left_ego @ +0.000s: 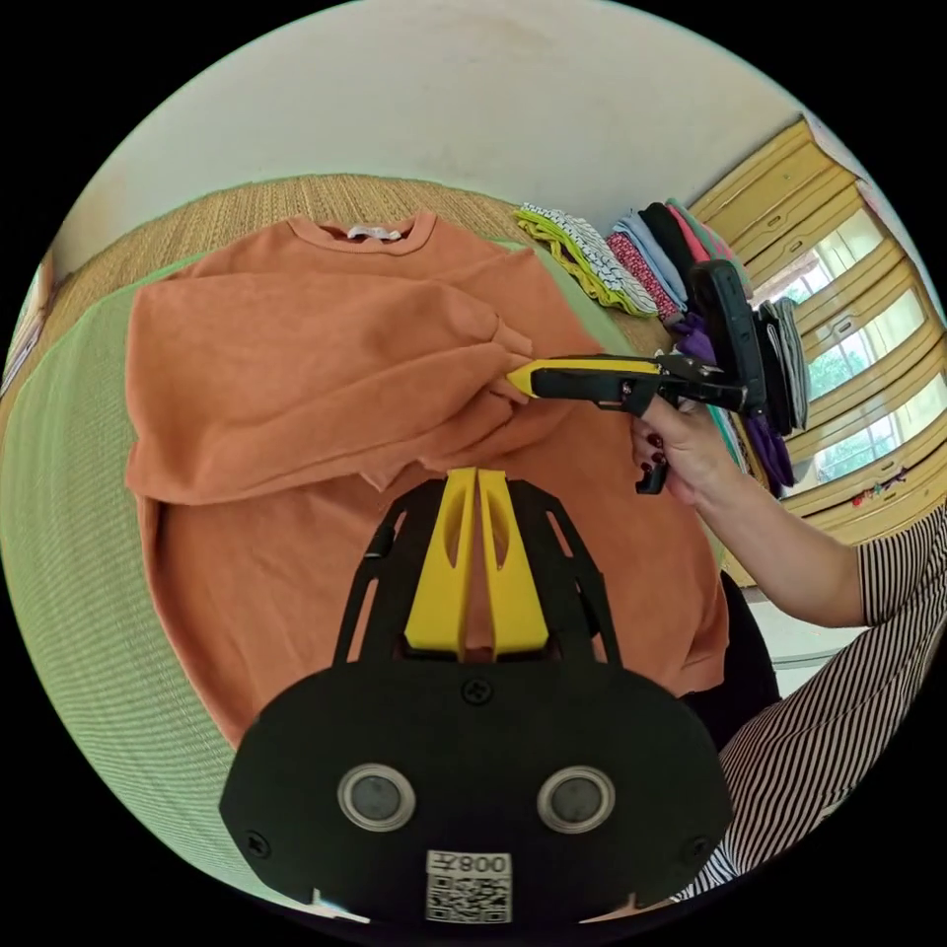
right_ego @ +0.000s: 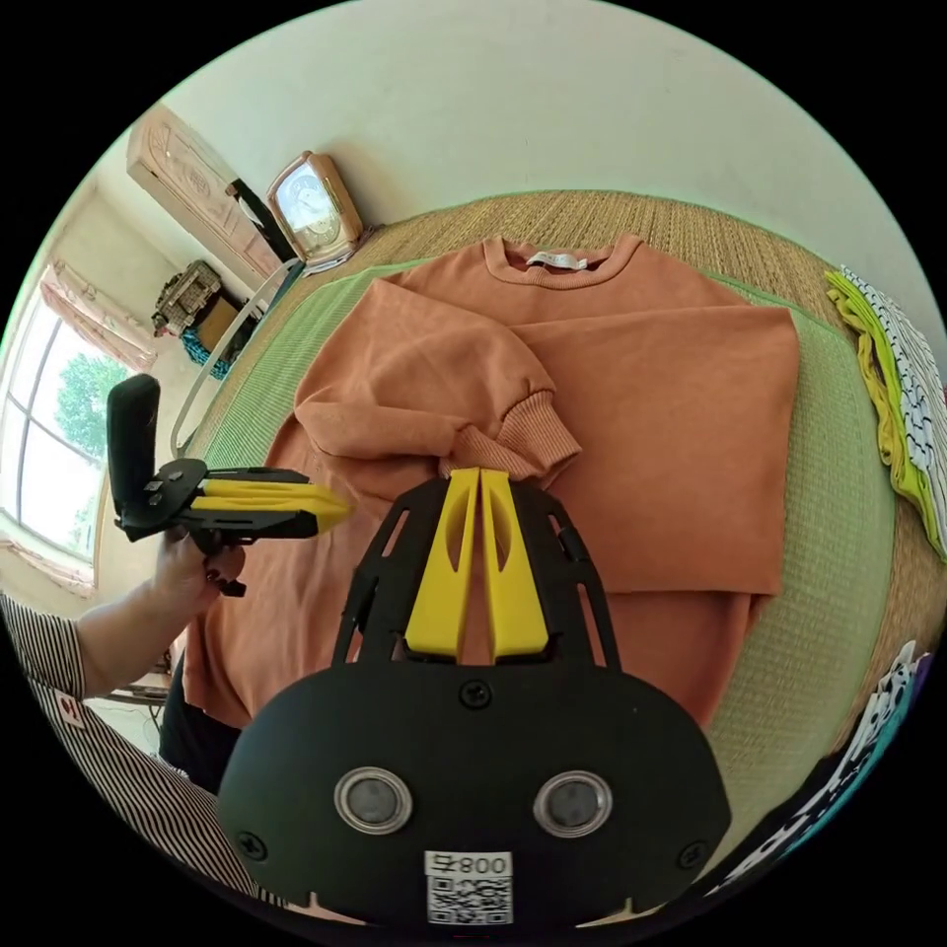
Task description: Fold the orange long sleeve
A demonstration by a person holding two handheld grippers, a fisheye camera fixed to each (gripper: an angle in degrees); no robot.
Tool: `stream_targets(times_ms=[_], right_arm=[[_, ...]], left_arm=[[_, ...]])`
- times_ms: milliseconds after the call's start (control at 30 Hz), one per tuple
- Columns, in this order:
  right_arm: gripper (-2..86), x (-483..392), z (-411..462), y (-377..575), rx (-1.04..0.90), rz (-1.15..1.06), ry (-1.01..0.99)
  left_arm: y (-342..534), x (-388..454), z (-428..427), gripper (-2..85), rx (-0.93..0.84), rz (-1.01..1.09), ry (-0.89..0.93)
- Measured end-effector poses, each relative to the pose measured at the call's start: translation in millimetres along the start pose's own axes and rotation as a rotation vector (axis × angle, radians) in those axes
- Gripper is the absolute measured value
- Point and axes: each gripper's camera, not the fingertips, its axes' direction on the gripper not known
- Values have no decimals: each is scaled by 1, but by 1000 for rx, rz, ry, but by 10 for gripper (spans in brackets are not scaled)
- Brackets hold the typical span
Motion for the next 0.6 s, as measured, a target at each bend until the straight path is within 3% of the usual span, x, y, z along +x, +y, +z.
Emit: stream_targets(times_ms=[333,600], right_arm=[[2,-9,-55,45,-7,129,-89],[2,-62,-105,173,-132,171,-39]], left_arm=[[128,1,-44,4,37,-124,106],[228,15,-76,3,29,-194,63]])
